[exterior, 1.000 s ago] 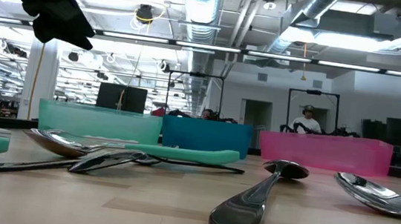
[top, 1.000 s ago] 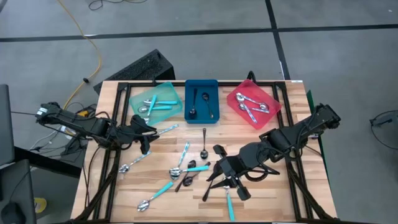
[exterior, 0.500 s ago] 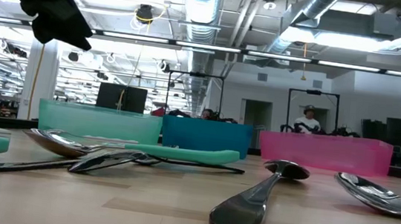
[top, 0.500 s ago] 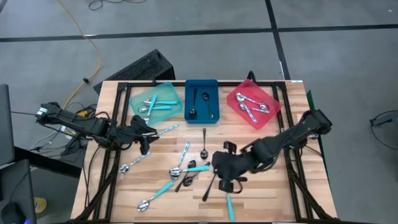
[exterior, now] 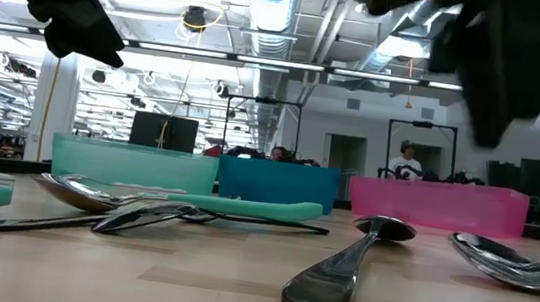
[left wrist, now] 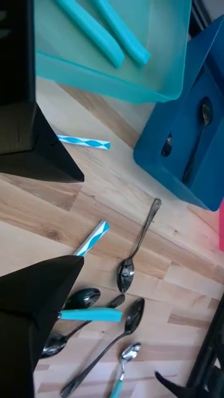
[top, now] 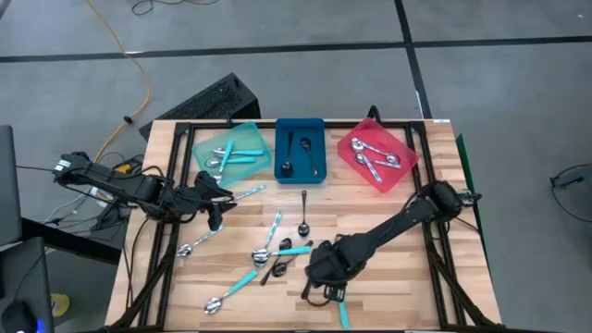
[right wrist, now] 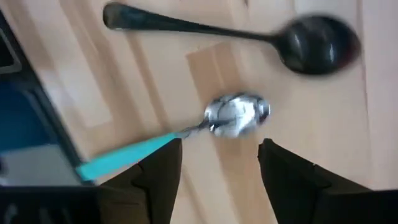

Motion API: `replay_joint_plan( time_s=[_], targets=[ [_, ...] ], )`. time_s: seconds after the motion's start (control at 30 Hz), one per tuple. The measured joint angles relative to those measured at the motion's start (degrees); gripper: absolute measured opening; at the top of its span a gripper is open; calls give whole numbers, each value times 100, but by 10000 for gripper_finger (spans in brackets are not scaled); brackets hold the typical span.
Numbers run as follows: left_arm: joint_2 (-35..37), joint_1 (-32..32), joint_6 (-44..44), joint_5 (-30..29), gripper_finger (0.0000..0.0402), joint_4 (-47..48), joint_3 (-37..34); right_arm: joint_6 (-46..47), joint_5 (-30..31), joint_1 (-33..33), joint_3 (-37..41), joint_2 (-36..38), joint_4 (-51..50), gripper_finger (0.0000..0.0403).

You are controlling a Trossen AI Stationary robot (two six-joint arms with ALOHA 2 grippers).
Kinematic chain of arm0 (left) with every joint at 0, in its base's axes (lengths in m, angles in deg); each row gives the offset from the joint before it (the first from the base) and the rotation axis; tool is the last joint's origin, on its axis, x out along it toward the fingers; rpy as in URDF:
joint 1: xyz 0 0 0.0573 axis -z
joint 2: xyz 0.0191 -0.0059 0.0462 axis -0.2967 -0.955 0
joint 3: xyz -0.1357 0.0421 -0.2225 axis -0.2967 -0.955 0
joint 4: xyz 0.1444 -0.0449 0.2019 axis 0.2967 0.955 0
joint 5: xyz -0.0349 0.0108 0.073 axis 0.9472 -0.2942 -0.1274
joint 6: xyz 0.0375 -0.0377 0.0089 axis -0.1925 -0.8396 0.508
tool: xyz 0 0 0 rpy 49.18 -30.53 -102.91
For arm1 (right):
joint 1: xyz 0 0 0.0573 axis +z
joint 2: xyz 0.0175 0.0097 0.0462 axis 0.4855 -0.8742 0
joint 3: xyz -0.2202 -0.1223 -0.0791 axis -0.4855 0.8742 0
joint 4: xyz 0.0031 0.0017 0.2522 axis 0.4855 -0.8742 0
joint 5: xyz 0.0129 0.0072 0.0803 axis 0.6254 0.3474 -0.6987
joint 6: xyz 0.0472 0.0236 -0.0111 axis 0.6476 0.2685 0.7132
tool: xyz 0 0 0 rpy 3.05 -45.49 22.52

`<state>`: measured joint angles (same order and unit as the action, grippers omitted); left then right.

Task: Sort silverware by color (type)
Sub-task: Put the black spoon into the blue bin

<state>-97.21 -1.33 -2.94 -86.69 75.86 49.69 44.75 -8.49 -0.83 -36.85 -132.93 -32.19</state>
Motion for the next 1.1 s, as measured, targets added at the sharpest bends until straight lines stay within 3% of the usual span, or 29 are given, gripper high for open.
replay_joint_plan(
  time_s=[0.2,0.33,0.67,1.1],
  targets=[
    [1,1,114,-5,187,-15,0,-2492,566,68,2,-476,506,231],
    [0,1,112,-6,187,-2,0,-3266,556,-98,-4,-662,650,227],
    [0,1,55,-5,187,0,0,-3815,566,-445,-2,-749,718,226],
    [-1,1,9,-10,187,0,0,-4402,540,-423,-2,-515,954,226]
  ],
)
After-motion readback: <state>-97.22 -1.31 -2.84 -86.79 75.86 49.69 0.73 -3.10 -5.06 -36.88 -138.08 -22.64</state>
